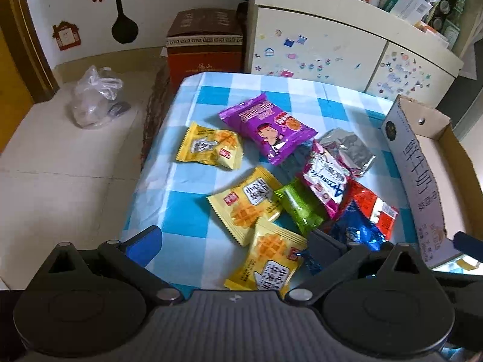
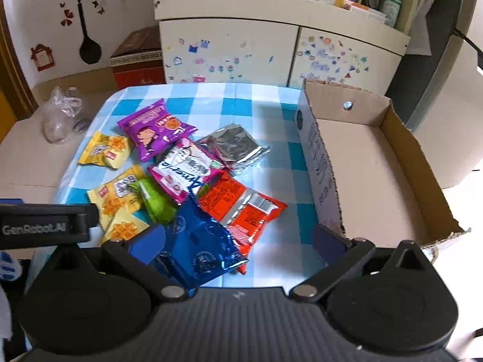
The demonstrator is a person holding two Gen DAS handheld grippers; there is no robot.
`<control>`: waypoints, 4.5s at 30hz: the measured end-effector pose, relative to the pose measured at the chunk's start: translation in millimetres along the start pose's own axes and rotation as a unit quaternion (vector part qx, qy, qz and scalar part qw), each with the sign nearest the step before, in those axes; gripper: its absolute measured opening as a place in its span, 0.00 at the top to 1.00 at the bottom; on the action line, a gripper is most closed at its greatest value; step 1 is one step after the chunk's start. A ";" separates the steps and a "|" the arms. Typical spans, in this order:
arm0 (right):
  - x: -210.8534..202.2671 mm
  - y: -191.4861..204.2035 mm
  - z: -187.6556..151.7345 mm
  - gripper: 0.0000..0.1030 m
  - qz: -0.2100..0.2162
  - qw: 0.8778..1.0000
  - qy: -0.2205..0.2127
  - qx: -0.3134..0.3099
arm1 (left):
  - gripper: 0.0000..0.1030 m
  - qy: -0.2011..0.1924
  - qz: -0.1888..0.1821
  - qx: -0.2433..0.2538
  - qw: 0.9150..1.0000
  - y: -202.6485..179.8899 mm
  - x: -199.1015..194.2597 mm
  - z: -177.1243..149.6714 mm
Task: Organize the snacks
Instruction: 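Move both tools over the snack pile on the checkered table, then lower the right gripper onto the blue foil bag and close it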
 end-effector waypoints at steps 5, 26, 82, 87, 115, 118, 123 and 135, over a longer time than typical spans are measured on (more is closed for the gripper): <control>5.0 -1.9 -2.4 0.01 -0.003 1.000 0.010 0.007 | 0.00 0.001 0.009 -0.003 1.000 3.7 2.4 0.1; 15.5 -8.5 -1.4 0.01 -0.024 0.999 0.022 0.035 | 0.00 0.016 0.029 0.022 0.999 0.2 11.1 -6.6; 10.5 -18.2 -2.9 0.01 0.044 0.999 -0.003 0.027 | 0.01 0.034 0.003 0.002 0.999 11.7 15.0 -15.4; 12.4 -38.5 -9.2 0.01 0.077 0.995 0.006 0.062 | 0.00 0.027 0.006 -0.025 0.999 29.5 11.2 -15.9; 57.9 3.3 -36.8 0.17 0.209 0.942 0.147 0.218 | 0.00 0.059 -0.039 0.063 0.995 16.0 39.7 -44.1; 66.2 9.7 -40.0 0.35 0.210 0.938 0.155 0.227 | 0.00 0.058 -0.050 0.071 0.995 10.1 42.6 -44.8; 65.7 8.7 -41.0 0.56 0.226 0.928 0.160 0.248 | 0.00 0.068 -0.050 0.075 0.994 3.8 55.6 -48.9; 62.8 -24.7 -55.8 0.54 0.177 0.933 0.191 0.247 | 0.00 0.073 -0.035 0.061 0.995 -2.2 80.2 -53.6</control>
Point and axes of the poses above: each gripper's, at about its wrist camera, not at the fingertips, and x roughly the way its jaws point, y to its left, z to its top, the point moved 7 cm from there along x, roughly the way its jaws point, and after that the axes turned 15 degrees about -z, right-handed, at the moved point
